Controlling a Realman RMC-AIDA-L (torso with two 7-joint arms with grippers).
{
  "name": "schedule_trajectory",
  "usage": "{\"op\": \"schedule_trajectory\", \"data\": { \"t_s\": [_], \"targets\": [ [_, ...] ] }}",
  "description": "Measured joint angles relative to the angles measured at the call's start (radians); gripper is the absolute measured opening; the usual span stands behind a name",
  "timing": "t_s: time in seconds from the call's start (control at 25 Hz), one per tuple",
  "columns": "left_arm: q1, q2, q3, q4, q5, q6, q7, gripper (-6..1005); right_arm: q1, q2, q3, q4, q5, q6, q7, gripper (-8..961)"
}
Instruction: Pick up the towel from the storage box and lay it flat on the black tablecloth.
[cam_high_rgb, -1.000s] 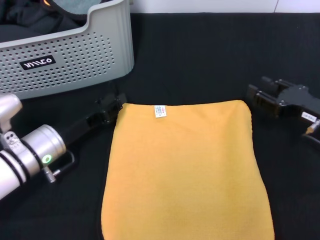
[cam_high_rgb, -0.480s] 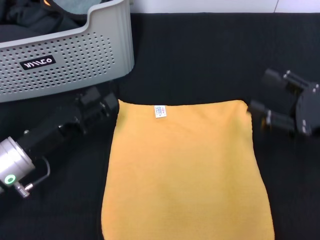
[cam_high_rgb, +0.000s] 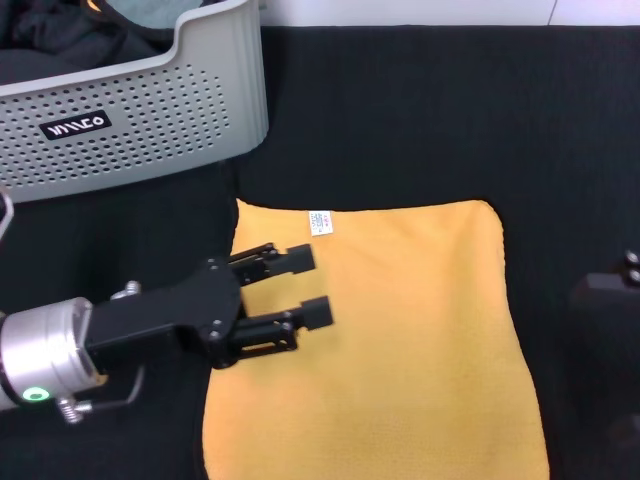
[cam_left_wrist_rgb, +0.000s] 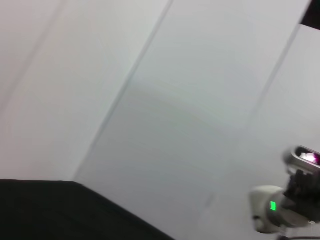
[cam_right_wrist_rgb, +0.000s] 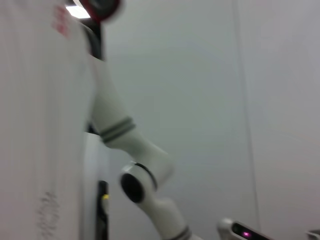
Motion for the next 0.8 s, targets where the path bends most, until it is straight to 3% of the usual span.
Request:
{"op": "schedule_trajectory", "data": {
  "t_s": [0.12,0.36,0.6,0.8],
  "targets": [
    [-0.003,-0.011,0.000,0.050,0.026,0.030,0.018,774,-0.013,0.003,0.009,-0.001,-0.006,-0.008,-0.001,795],
    [0.010,-0.009,-0.002,0.167,0.087,0.094,0.114,774,-0.030,0.008,0.006,-0.003,-0.029,-0.010,0.005,795],
    [0.013,-0.018,-0.006,0.167,0.099,0.093,0.241,774,-0.043,0.010,0.010,-0.003,-0.030,-0.012,0.015,795],
    [0.014,-0.012,-0.005,0.175,0.099,0.094,0.252,774,-0.041,0.010,0.012,-0.003,-0.029,-0.012,0.034,795]
  ]
}}
